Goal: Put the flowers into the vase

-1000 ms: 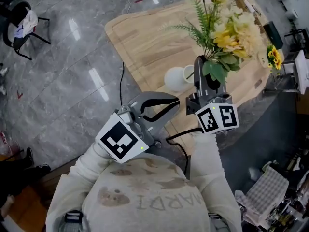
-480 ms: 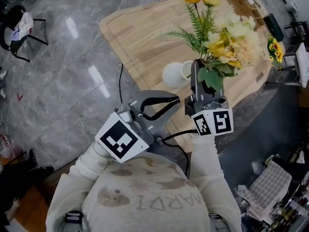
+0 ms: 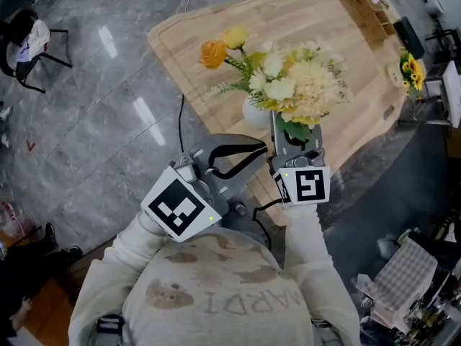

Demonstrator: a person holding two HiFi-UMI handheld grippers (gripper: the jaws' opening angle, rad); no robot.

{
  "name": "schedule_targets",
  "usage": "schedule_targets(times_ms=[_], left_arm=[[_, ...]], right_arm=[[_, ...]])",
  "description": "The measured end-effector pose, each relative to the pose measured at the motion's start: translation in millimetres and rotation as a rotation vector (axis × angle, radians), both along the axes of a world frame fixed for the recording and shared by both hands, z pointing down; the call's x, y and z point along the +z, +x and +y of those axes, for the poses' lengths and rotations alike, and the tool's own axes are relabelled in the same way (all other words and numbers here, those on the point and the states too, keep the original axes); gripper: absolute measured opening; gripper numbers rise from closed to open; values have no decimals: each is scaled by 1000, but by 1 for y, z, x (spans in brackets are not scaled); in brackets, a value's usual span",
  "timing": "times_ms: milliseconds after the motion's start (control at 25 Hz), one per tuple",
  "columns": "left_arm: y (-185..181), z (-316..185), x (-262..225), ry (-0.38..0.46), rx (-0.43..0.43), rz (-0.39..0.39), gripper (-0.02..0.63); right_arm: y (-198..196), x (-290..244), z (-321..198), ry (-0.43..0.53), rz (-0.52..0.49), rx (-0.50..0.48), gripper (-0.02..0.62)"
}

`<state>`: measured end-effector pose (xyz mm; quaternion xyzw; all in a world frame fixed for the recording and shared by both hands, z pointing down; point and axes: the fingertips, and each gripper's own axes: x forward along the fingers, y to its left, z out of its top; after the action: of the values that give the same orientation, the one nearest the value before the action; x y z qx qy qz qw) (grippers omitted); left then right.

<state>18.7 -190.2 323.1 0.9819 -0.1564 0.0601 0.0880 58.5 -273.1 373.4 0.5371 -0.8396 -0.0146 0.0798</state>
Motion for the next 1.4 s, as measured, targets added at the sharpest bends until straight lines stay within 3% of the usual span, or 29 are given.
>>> schedule_targets(times_ms=[400,720,1000,1400], left_arm=[[0,3,1,4,-4,-3,5],[4,5,-1,12,-2,-4,5],[6,8,0,9,-4,-3,5],[8,16,-7,19,-18,-1,5]], right_arm=[[9,1,-1,-16,-4,57,164],[17,1,7,-31,-23,65,175],[20,8,15,-100,-93,47,205],[29,18,29,-164,-103,70,206]])
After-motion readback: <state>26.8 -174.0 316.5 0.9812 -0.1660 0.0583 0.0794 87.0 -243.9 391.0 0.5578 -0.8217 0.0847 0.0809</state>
